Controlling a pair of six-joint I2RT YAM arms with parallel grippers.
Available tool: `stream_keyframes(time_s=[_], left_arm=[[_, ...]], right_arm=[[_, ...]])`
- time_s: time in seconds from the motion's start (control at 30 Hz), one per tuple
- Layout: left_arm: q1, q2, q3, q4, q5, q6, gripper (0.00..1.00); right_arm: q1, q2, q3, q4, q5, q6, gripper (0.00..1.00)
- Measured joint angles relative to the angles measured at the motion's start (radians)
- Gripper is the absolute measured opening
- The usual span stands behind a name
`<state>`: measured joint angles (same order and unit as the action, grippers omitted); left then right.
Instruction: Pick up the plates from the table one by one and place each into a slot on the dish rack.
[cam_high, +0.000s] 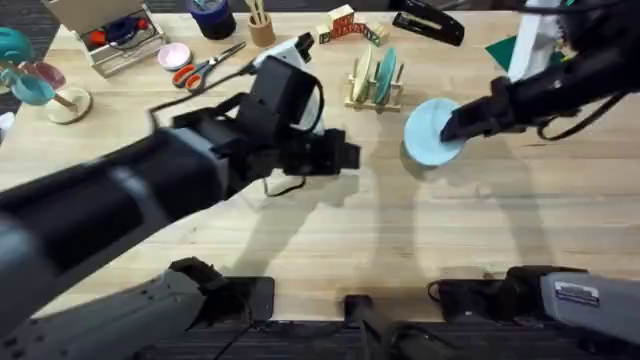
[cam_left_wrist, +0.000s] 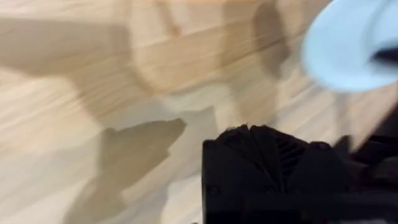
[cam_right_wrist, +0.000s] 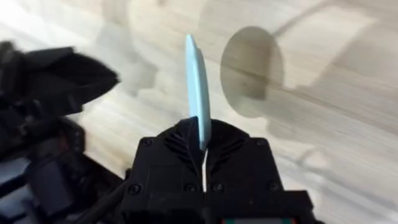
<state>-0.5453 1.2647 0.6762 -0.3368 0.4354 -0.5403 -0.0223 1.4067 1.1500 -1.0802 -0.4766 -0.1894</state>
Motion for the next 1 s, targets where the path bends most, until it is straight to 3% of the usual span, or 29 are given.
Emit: stream_keyframes(time_s=[0.23, 0.4, 0.6, 0.8, 0.83, 0.87, 1.0], left_arm=[[0.000, -0.109, 0.140, -0.377, -0.233, 0.141, 0.039], [0.000, -0.127, 0.306, -0.550, -0.398, 0.254, 0.039], [0.000, -0.127, 0.423, -0.630, -0.544, 0.337, 0.040], [0.000, -0.127, 0.451, -0.632, -0.608, 0.418, 0.041], [0.000, -0.127, 0.451, -0.632, -0.612, 0.430, 0.080], [0.000, -0.127, 0.451, -0.632, -0.617, 0.439, 0.212], [0.000, -0.127, 0.451, -0.622, -0.629, 0.457, 0.834]], right_arm=[[0.000, -0.047, 0.093, -0.066, 0.108, 0.065, 0.032], [0.024, -0.046, 0.178, -0.115, 0.202, 0.118, 0.032], [0.118, -0.046, 0.295, -0.126, 0.350, 0.210, 0.030], [0.215, -0.046, 0.390, -0.128, 0.485, 0.322, 0.030], [0.227, -0.046, 0.402, -0.132, 0.500, 0.338, 0.030], [0.239, -0.045, 0.416, -0.139, 0.516, 0.354, 0.030], [0.273, -0.016, 0.492, -0.185, 0.566, 0.402, 0.030]])
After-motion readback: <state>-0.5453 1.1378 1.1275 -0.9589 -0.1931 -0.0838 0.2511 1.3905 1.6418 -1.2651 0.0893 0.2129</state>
